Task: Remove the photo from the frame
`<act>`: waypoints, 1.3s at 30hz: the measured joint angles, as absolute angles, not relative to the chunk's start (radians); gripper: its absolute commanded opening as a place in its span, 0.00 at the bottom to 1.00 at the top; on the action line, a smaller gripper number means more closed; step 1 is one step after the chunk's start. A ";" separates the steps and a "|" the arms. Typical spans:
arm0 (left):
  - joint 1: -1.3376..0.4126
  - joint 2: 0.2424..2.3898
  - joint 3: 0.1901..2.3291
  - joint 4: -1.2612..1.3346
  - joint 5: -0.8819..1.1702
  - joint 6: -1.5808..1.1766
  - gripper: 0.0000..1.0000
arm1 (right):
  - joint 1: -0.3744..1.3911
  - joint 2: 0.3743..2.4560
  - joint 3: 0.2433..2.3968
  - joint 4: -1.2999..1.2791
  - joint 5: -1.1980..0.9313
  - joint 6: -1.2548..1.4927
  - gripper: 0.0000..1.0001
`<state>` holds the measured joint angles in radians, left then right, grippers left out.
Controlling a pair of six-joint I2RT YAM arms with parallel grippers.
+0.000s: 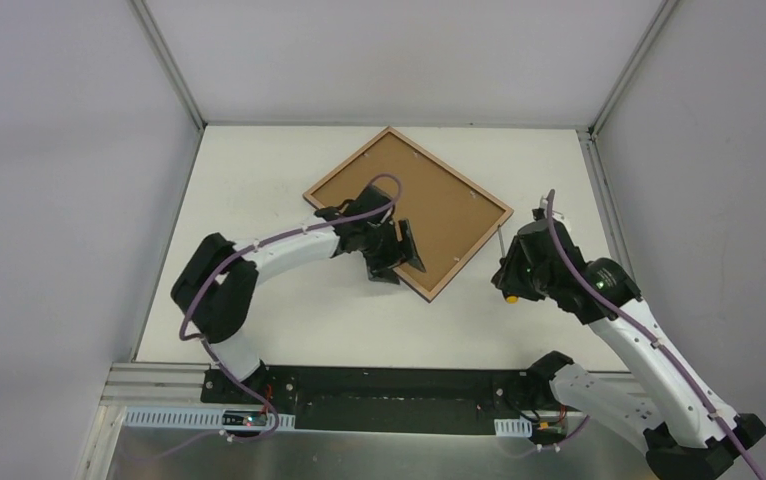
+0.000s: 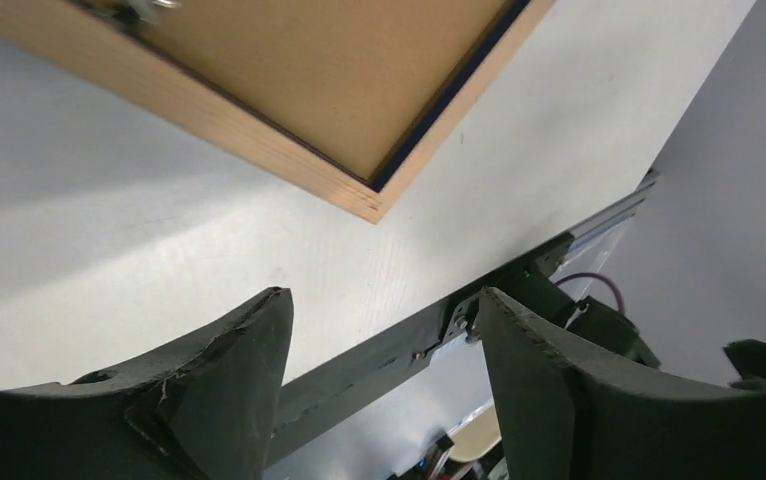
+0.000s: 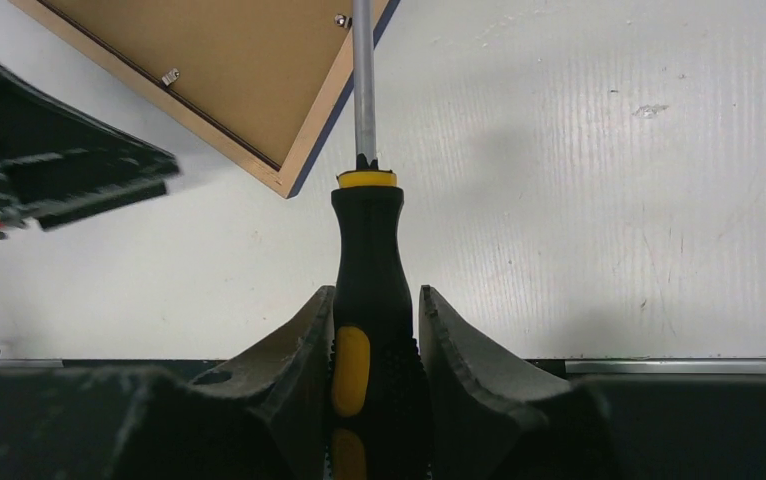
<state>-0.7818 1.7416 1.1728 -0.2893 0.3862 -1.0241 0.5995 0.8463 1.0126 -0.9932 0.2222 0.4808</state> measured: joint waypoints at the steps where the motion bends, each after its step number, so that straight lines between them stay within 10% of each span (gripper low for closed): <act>1: -0.752 1.707 1.151 -0.289 0.387 -1.014 0.76 | 0.599 0.841 1.013 -0.997 0.224 0.485 0.00; 15: -0.128 1.820 1.432 -0.462 0.348 -0.539 0.78 | 0.592 1.005 1.079 -1.001 0.184 0.493 0.00; 33: -0.090 2.339 1.978 -0.612 0.262 -0.010 0.78 | 0.532 1.140 1.246 -1.042 0.143 0.457 0.00; 39: -0.106 2.339 1.974 -0.612 0.293 -0.020 0.49 | 0.525 1.140 1.256 -1.048 0.140 0.444 0.00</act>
<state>-0.1059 2.3390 1.9736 -0.6125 0.2932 -0.0196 0.5251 1.1400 1.2560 -1.0477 0.1398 0.4438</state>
